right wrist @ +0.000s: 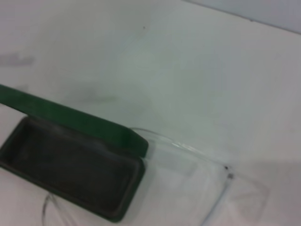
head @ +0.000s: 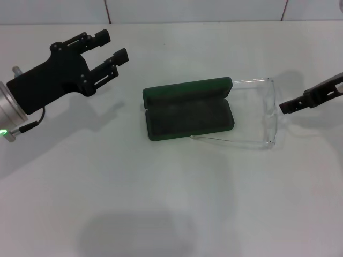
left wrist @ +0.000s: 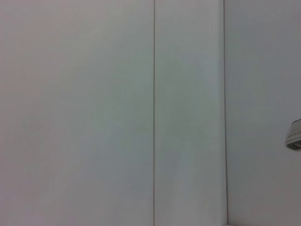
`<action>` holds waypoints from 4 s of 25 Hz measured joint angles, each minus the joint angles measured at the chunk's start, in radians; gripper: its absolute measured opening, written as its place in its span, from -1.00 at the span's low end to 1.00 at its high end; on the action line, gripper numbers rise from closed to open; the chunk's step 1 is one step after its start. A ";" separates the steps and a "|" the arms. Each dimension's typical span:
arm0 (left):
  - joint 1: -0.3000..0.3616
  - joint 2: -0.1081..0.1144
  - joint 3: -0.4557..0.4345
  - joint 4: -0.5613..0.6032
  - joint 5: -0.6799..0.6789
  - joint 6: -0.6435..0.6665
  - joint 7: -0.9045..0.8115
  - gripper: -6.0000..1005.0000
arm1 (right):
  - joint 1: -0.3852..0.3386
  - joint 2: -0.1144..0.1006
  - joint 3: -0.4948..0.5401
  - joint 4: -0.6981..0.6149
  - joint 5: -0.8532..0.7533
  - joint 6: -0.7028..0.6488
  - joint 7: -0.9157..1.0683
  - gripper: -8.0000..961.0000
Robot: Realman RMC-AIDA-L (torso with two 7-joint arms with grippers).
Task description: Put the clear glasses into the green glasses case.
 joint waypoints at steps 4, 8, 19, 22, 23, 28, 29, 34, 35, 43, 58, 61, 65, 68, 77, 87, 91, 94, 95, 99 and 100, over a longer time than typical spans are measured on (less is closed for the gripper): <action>0.000 0.001 0.000 0.000 0.001 0.000 0.002 0.12 | 0.005 0.003 -0.011 0.033 0.047 0.033 -0.002 0.65; 0.002 0.002 0.000 0.000 0.001 0.000 0.006 0.12 | 0.012 0.003 -0.032 0.080 0.100 0.075 -0.003 0.65; 0.009 0.001 0.000 -0.002 0.008 -0.001 0.017 0.12 | 0.026 0.004 -0.079 0.225 0.120 0.220 -0.005 0.65; 0.009 0.000 0.000 -0.002 0.008 -0.001 0.023 0.12 | 0.026 0.004 -0.107 0.236 0.135 0.242 -0.006 0.65; 0.009 0.000 0.000 -0.002 0.008 -0.001 0.023 0.12 | 0.027 0.004 -0.115 0.238 0.137 0.245 -0.006 0.65; 0.010 -0.002 0.000 -0.002 0.008 -0.001 0.023 0.12 | 0.029 0.003 -0.127 0.246 0.138 0.250 -0.006 0.63; 0.011 -0.003 0.000 -0.002 0.008 -0.001 0.023 0.12 | 0.029 0.002 -0.126 0.249 0.138 0.250 -0.004 0.62; 0.021 -0.001 -0.002 -0.002 0.006 -0.002 0.023 0.12 | 0.028 -0.001 -0.118 0.272 0.138 0.250 0.000 0.40; 0.022 -0.001 -0.002 -0.002 0.006 -0.002 0.023 0.12 | 0.027 -0.002 -0.117 0.274 0.138 0.250 0.001 0.33; 0.023 0.000 -0.002 -0.002 0.009 -0.002 0.023 0.12 | 0.020 -0.008 -0.117 0.273 0.127 0.251 -0.005 -0.20; 0.031 -0.007 -0.001 0.001 0.002 0.001 0.024 0.13 | -0.081 -0.006 -0.086 0.147 0.123 0.345 -0.118 -0.70; 0.032 -0.009 -0.002 0.002 0.000 0.001 0.024 0.13 | -0.104 -0.005 -0.078 0.123 0.134 0.366 -0.145 -0.74; 0.034 -0.010 -0.002 0.007 -0.006 0.005 0.023 0.13 | -0.117 -0.004 -0.077 0.113 0.175 0.380 -0.209 -0.74; 0.034 -0.014 -0.002 0.011 -0.028 0.008 0.013 0.13 | -0.141 0.001 -0.076 0.091 0.245 0.394 -0.313 -0.74; 0.033 -0.019 -0.002 0.040 -0.053 0.020 -0.049 0.14 | -0.242 0.003 -0.037 0.120 0.705 0.477 -0.803 -0.74; -0.003 -0.019 -0.001 0.078 -0.048 0.064 -0.042 0.14 | -0.163 -0.018 0.078 0.339 0.924 0.071 -1.134 -0.74; -0.036 -0.017 -0.002 0.084 -0.048 0.087 -0.032 0.14 | -0.113 -0.045 0.075 0.384 0.917 -0.050 -1.119 -0.74; -0.060 -0.018 -0.002 0.089 -0.042 0.101 -0.017 0.14 | -0.070 -0.057 0.076 0.422 0.884 -0.112 -1.084 -0.74; -0.069 -0.019 -0.002 0.093 -0.033 0.108 -0.014 0.14 | -0.058 -0.058 0.075 0.435 0.880 -0.117 -1.077 -0.74; -0.093 -0.020 -0.001 0.145 0.010 0.118 0.030 0.14 | -0.002 -0.062 0.070 0.504 0.868 -0.134 -1.054 -0.74; -0.097 -0.021 -0.002 0.157 0.018 0.117 0.046 0.14 | 0.017 -0.061 0.070 0.523 0.856 -0.137 -1.047 -0.74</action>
